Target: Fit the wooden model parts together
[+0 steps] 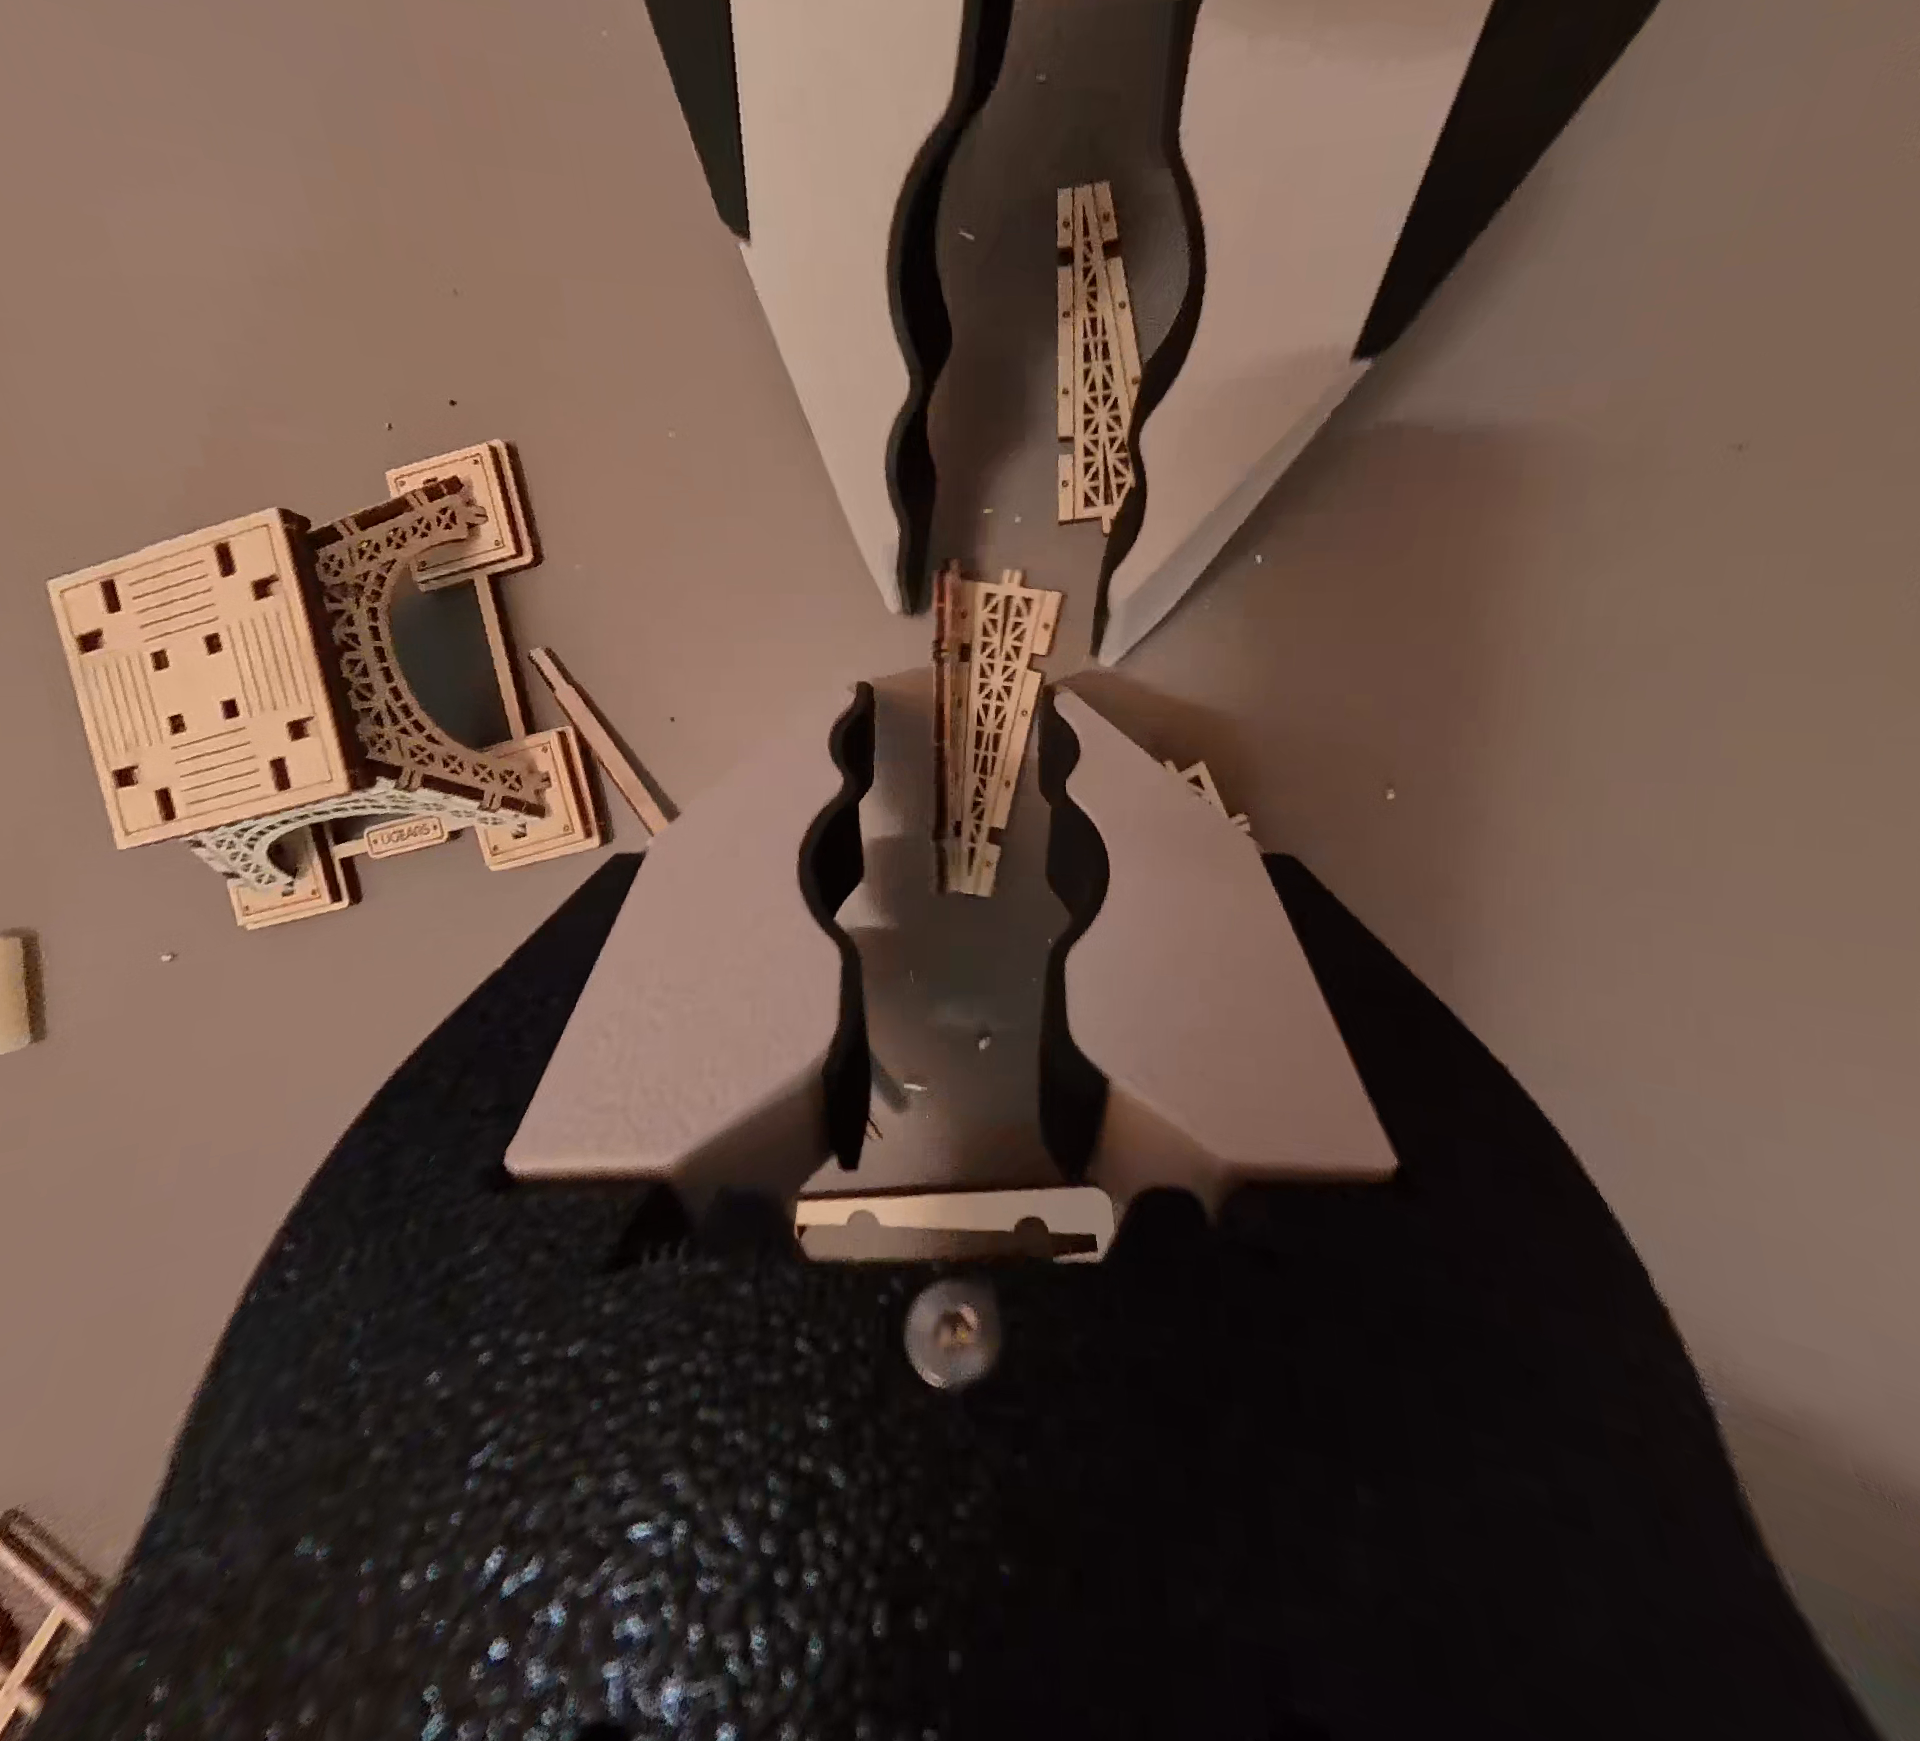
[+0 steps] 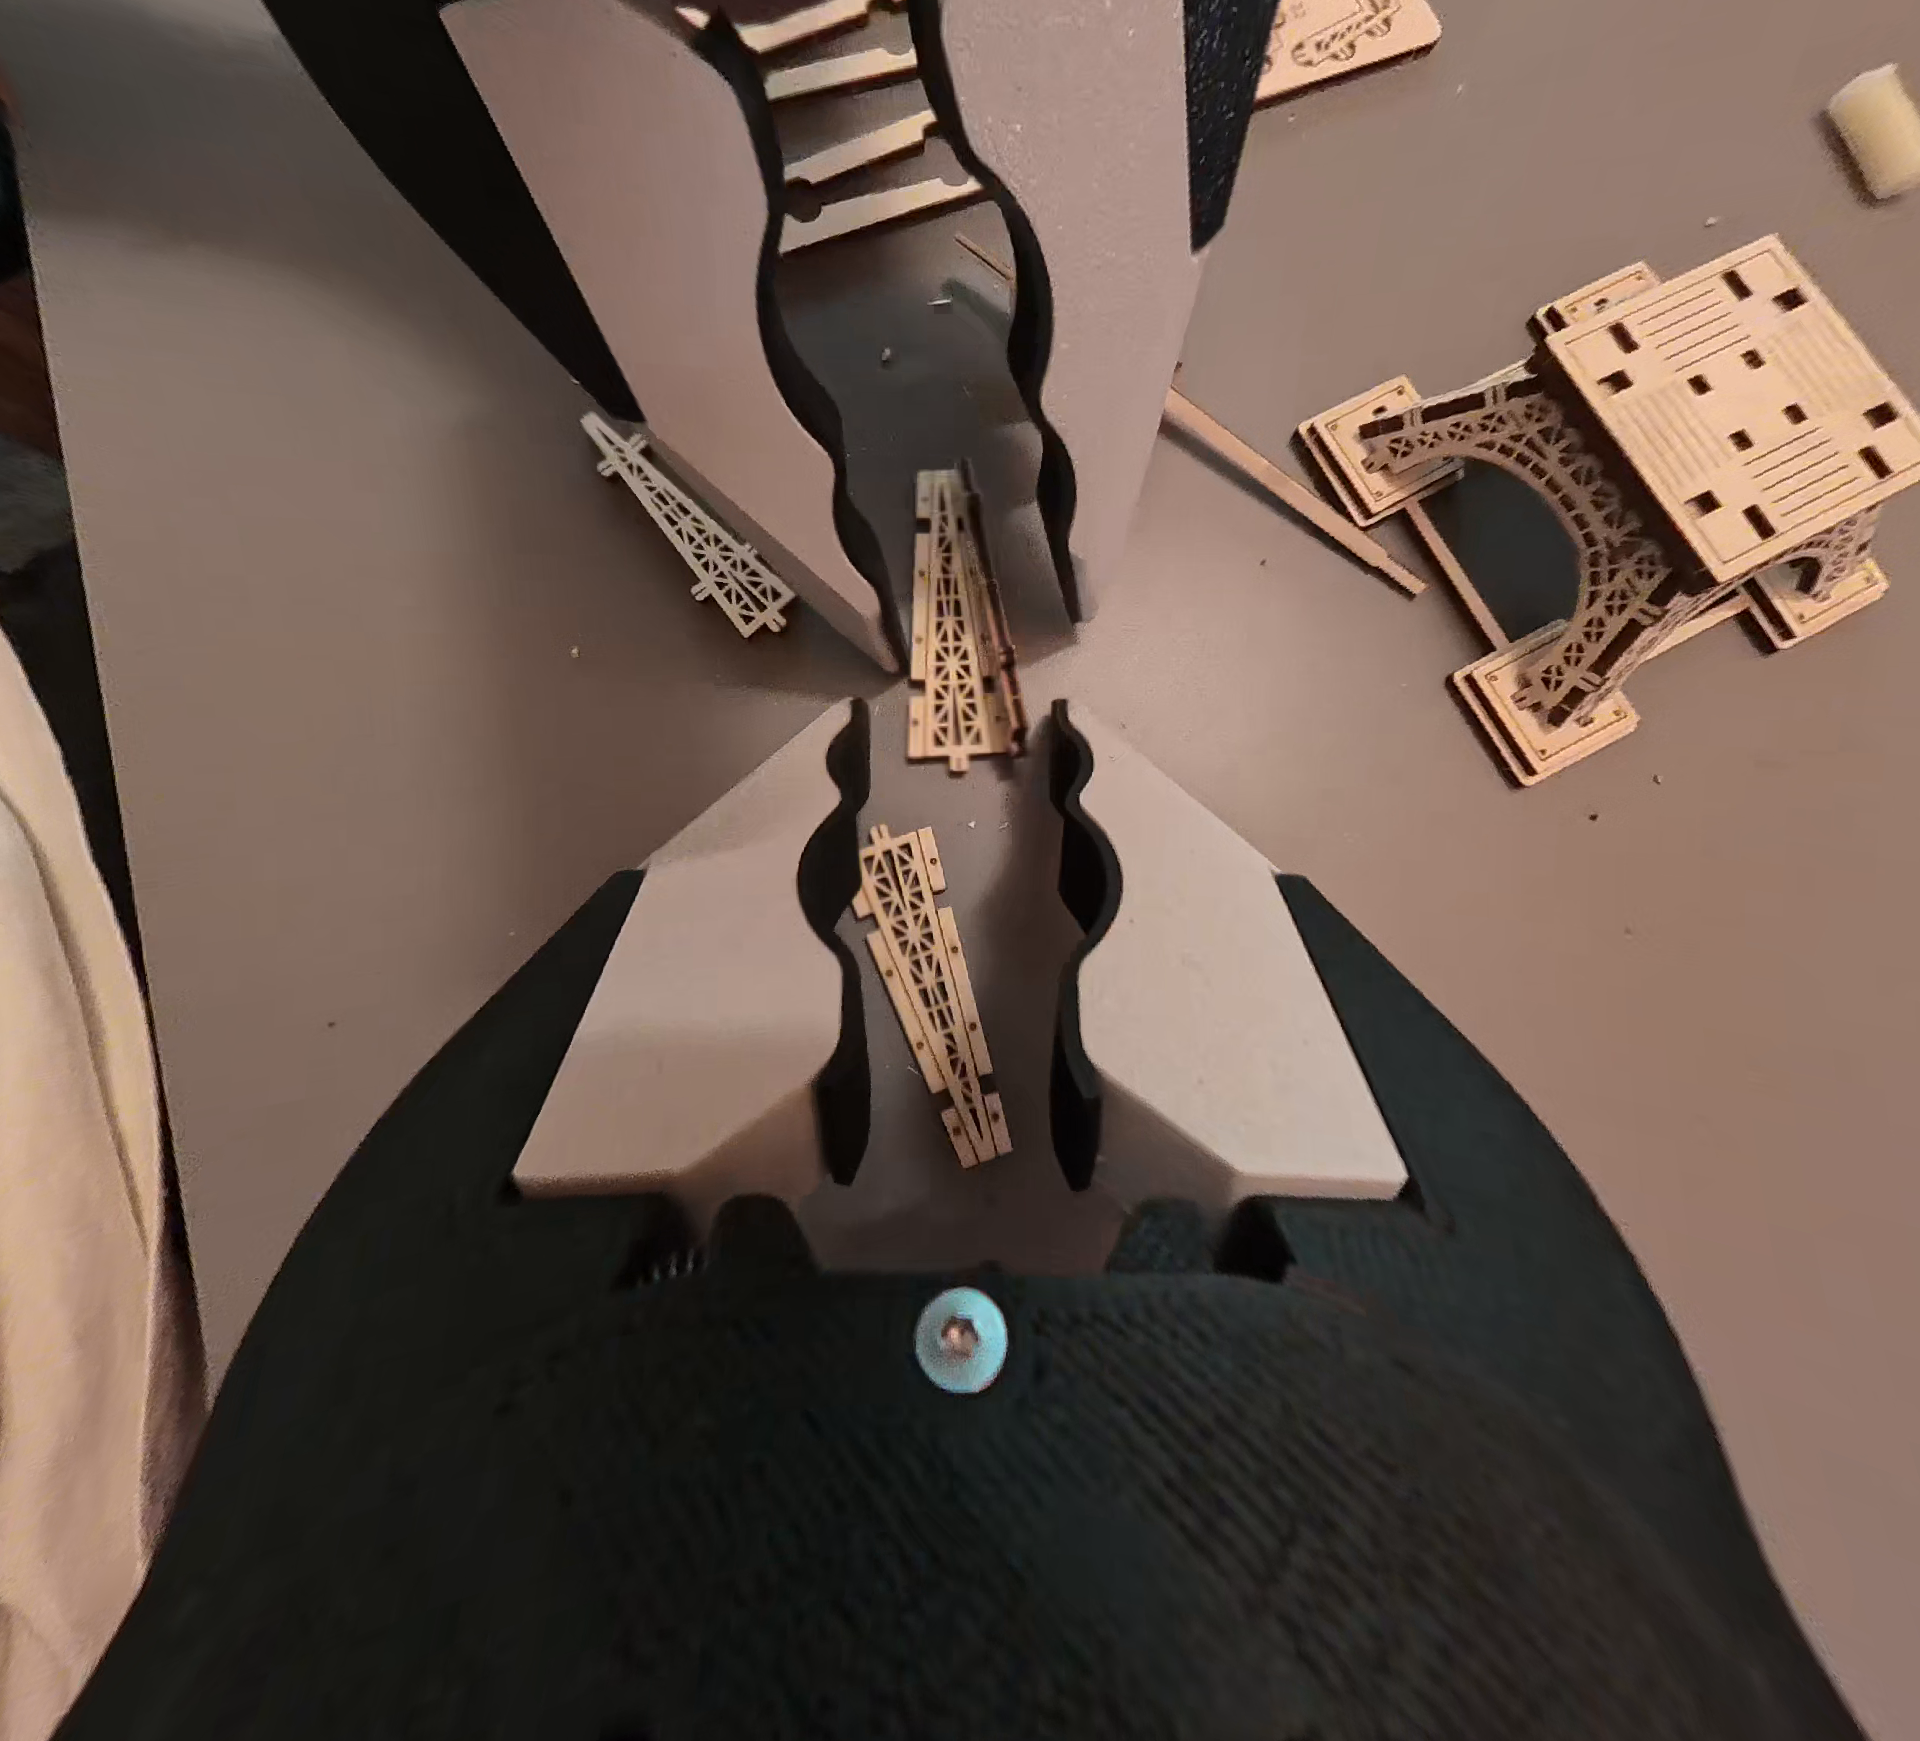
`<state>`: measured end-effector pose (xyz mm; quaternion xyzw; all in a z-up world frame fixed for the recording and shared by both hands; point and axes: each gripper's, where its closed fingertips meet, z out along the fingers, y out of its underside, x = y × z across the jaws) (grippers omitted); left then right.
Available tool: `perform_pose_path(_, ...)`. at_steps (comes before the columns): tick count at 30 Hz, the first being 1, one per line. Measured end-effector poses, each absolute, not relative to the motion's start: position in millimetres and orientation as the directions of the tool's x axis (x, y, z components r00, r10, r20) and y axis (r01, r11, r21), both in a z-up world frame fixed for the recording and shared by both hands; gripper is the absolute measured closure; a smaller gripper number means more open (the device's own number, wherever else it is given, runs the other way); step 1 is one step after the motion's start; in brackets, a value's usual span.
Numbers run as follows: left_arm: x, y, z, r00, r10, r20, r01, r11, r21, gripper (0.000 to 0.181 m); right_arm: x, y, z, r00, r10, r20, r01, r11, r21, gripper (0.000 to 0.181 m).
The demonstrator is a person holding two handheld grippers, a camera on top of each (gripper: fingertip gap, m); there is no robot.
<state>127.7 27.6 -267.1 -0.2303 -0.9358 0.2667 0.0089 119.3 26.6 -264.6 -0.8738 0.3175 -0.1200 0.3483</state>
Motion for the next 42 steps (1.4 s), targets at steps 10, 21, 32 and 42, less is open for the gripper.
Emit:
perform_pose_path(10,121,29,-269,-0.899,0.438,-0.030,0.385,0.753,-0.534,0.165,123,25,-266,0.772,-0.635,-0.011,-0.432,-0.512,-0.743,0.160)
perform_pose_path(21,122,28,-268,-0.880,0.469,0.074,0.351,0.749,-0.562,0.165,123,26,-265,0.843,-0.538,-0.018,-0.371,-0.557,-0.744,0.161)
perform_pose_path(32,134,35,-262,-0.909,0.394,-0.133,0.395,0.715,-0.577,0.142,125,20,-262,0.846,-0.519,0.121,-0.258,-0.597,-0.760,0.162)
perform_pose_path(42,127,30,-269,-0.922,0.385,-0.028,0.342,0.780,-0.524,0.166,128,25,-253,0.846,-0.517,0.131,-0.234,-0.581,-0.780,0.159)
